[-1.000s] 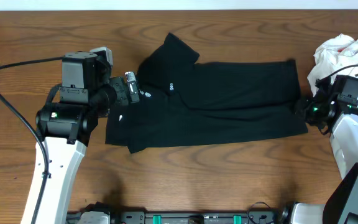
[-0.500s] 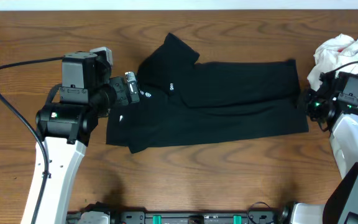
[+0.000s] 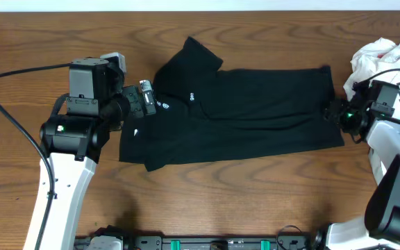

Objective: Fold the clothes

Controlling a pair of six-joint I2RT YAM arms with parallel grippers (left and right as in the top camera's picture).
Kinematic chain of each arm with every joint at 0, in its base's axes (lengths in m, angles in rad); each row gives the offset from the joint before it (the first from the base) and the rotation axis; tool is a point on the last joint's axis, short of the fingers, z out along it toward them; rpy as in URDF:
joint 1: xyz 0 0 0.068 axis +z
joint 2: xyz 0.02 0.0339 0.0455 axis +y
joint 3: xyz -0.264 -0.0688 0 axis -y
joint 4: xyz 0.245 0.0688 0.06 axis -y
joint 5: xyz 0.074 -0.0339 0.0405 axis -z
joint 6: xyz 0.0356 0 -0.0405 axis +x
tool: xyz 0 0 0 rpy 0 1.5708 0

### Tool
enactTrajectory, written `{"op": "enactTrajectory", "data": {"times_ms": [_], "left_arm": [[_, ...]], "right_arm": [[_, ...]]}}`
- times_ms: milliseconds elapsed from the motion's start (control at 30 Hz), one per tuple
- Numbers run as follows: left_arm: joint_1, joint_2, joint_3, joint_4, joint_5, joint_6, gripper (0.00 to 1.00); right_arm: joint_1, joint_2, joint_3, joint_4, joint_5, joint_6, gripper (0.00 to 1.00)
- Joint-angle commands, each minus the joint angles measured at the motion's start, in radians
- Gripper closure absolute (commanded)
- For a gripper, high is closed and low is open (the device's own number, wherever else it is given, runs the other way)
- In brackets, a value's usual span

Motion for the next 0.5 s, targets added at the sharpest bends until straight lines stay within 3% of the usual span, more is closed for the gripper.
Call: {"op": "enactTrajectory", "data": {"times_ms": [0, 200, 467], "left_arm": [[0.003, -0.008, 0.0, -0.003, 0.006, 0.002, 0.02], [0.003, -0.008, 0.0, -0.003, 0.006, 0.002, 0.02], [0.003, -0.008, 0.0, -0.003, 0.006, 0.002, 0.02]], "right_arm": [[-0.003, 0.005, -0.003, 0.034, -0.007, -0.002, 0.39], [-0.002, -0.081, 0.053, -0.026, -0.105, -0.055, 0.36], [0.044, -0.253, 0.066, -0.307, -0.035, -0.092, 0.43]]}}
